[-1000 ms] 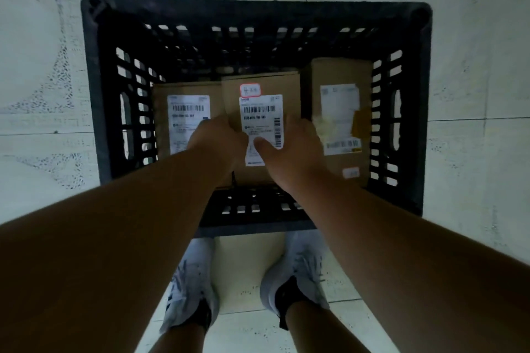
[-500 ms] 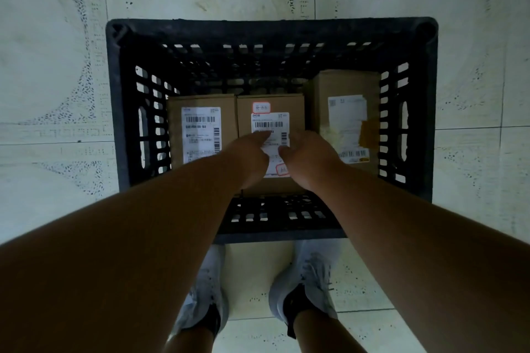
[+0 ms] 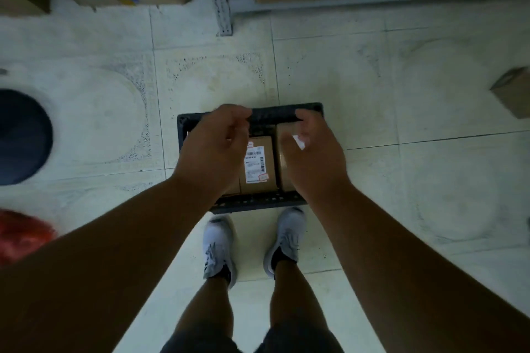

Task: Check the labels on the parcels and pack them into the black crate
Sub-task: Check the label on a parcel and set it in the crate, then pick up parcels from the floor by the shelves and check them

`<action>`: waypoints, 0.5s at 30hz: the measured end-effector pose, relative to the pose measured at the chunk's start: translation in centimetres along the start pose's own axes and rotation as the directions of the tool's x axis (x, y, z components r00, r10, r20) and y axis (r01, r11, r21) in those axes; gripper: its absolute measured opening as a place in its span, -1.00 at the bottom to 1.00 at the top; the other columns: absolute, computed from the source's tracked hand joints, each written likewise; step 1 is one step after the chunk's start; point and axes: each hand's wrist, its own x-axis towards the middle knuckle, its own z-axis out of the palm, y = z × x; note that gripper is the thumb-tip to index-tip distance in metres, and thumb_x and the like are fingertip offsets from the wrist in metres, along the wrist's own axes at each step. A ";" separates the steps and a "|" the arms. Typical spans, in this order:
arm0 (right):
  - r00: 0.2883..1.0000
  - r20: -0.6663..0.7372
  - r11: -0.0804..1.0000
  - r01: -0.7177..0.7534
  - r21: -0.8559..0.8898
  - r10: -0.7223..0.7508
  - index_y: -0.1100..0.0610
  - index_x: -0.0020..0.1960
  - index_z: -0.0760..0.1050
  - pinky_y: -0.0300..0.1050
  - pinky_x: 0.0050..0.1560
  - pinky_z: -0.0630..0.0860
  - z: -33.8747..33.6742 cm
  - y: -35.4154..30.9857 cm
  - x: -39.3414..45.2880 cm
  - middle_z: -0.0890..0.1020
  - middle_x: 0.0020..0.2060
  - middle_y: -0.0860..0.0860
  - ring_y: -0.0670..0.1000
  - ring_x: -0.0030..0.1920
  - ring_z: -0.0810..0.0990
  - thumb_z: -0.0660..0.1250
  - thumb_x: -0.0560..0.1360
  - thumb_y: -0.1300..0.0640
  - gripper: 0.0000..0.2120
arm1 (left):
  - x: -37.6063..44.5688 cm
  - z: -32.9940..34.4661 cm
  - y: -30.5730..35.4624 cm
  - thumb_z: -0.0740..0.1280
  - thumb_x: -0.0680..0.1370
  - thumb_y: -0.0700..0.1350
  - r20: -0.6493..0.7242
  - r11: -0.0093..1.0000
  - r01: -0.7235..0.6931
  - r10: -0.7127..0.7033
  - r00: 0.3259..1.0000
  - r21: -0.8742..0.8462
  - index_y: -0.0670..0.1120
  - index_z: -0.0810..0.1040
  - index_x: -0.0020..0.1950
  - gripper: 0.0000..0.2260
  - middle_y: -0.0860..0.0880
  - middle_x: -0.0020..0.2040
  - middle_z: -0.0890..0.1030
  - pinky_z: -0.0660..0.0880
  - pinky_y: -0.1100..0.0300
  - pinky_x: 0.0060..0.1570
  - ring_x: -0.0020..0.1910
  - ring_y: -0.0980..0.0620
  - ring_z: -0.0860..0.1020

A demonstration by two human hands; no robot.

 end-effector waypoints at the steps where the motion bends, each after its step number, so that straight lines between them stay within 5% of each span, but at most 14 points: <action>1: 0.999 -0.028 1.000 0.022 0.018 -0.022 0.02 0.45 0.33 -0.13 0.26 0.42 -2.5 -2.7 -2.1 0.51 0.36 -0.01 -0.04 0.32 0.50 0.28 0.60 -0.01 -0.56 | -1.9 -2.0 3.2 0.24 0.63 -0.15 0.002 0.999 -0.032 0.032 0.999 -0.020 0.12 0.51 0.19 -0.79 0.13 0.05 0.62 0.36 0.62 -0.12 -0.03 0.31 0.54; 4: 0.986 -0.114 0.990 0.125 0.060 -0.118 0.01 0.39 0.38 -0.29 0.12 0.42 -9.3 -10.1 -7.8 0.55 0.27 -0.06 -0.11 0.23 0.52 0.31 0.59 0.00 -0.61 | -7.1 -7.1 11.9 0.24 0.63 -0.14 -0.027 0.990 -0.130 0.129 0.991 -0.049 0.16 0.50 0.18 -0.79 0.16 0.01 0.61 0.39 0.58 -0.13 -0.04 0.32 0.54; 10: 0.901 -0.279 0.934 0.355 0.040 -0.331 -0.03 0.34 0.42 -0.29 0.20 0.42 -19.8 -20.3 -15.7 0.53 0.18 -0.17 -0.22 0.19 0.48 0.32 0.57 0.01 -0.65 | -13.9 -12.4 22.8 0.30 0.61 -0.18 -0.123 0.925 -0.328 0.309 0.943 -0.192 0.16 0.52 0.14 -0.76 0.17 -0.02 0.61 0.39 0.55 -0.13 -0.06 0.28 0.55; 15: 0.812 -0.489 0.933 0.360 -0.011 -0.319 -0.03 0.37 0.40 -0.52 0.10 0.34 -24.1 -25.1 -20.7 0.51 0.22 -0.19 -0.27 0.21 0.45 0.34 0.56 -0.01 -0.61 | -15.8 -16.4 28.1 0.29 0.62 -0.15 -0.030 0.804 -0.569 0.573 0.819 -0.173 0.35 0.43 0.23 -0.63 0.23 0.01 0.57 0.40 0.53 -0.08 0.00 0.21 0.55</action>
